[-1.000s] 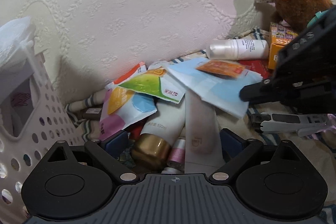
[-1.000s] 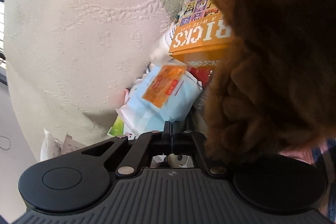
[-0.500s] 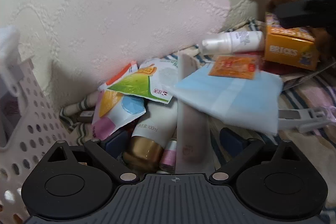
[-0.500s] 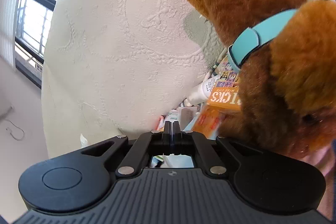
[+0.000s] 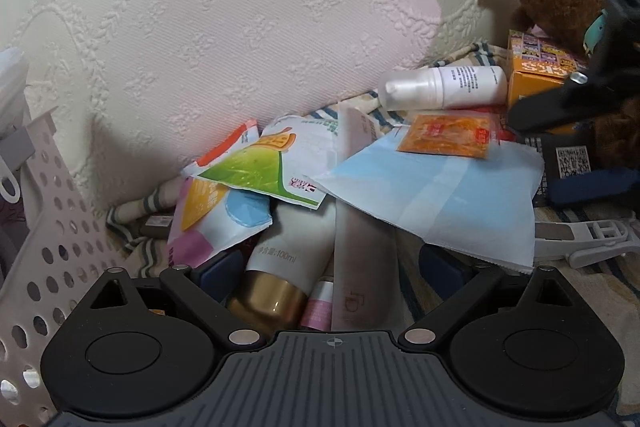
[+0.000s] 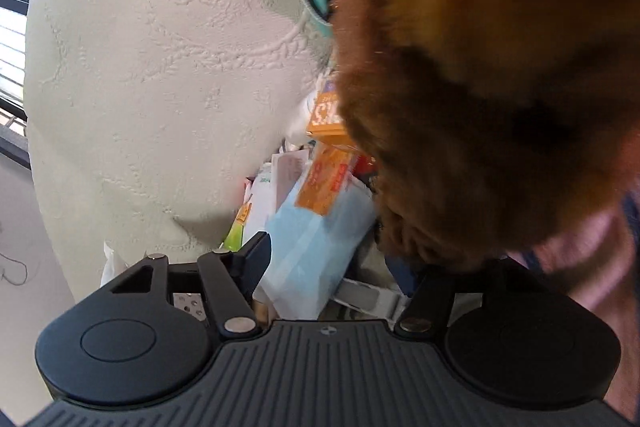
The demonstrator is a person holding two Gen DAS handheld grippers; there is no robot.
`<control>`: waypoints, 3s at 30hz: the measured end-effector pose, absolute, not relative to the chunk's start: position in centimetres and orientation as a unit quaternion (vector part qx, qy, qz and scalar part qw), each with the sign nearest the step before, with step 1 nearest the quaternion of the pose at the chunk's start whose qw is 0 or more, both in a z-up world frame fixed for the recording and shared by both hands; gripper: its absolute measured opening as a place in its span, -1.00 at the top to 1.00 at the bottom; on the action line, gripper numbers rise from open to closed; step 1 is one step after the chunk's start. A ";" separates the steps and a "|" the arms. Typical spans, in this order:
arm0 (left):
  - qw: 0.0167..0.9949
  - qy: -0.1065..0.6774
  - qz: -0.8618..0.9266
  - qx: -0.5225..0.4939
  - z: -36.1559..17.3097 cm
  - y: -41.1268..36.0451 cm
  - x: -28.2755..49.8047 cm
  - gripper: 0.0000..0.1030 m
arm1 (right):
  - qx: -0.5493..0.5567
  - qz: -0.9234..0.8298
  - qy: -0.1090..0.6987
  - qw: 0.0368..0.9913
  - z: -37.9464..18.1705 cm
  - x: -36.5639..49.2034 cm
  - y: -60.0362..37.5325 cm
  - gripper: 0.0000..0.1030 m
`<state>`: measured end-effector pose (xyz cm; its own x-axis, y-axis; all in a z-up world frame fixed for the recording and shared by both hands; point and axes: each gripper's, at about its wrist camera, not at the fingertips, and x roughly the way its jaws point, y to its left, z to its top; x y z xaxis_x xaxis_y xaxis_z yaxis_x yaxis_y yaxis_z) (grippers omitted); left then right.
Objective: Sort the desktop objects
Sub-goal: 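Grasp the white nail-file strip with the left gripper while the right gripper holds the mask packet, then lift the mask packet and white strip and carry both toward the white basket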
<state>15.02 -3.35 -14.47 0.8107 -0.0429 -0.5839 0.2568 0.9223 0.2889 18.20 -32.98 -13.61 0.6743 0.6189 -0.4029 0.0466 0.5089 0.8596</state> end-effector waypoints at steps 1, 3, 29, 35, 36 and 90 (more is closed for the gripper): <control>0.934 0.297 -0.080 0.180 -14.5 -3.3 15.0 -0.91 | 0.465 0.184 0.363 0.786 -13.7 18.6 -32.8 -0.33; 0.935 0.297 -0.081 0.179 -14.4 -3.3 15.0 -0.91 | 0.473 0.185 0.368 0.779 -14.0 19.3 -32.3 -0.30; 0.933 0.297 -0.065 0.195 -14.4 -4.2 15.5 -0.84 | 0.280 0.184 0.256 0.907 -6.6 14.9 -35.2 1.00; 0.936 0.287 -0.039 0.198 -14.6 -4.8 16.7 -0.46 | 0.271 0.187 0.260 0.908 -5.9 12.8 -36.4 0.99; 0.937 0.285 -0.031 0.202 -14.5 -4.9 16.9 -0.25 | 0.271 0.189 0.260 0.907 -6.1 12.1 -36.7 0.99; 0.970 0.076 0.086 0.214 6.9 10.1 0.4 1.00 | 0.318 0.352 0.163 0.865 8.9 6.8 -22.6 0.99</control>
<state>0.43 10.11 6.89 0.9737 0.1987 -0.1113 -0.1332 0.8934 0.4291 6.79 -22.57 8.92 0.6988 0.7130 -0.0574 -0.5058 0.5492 0.6652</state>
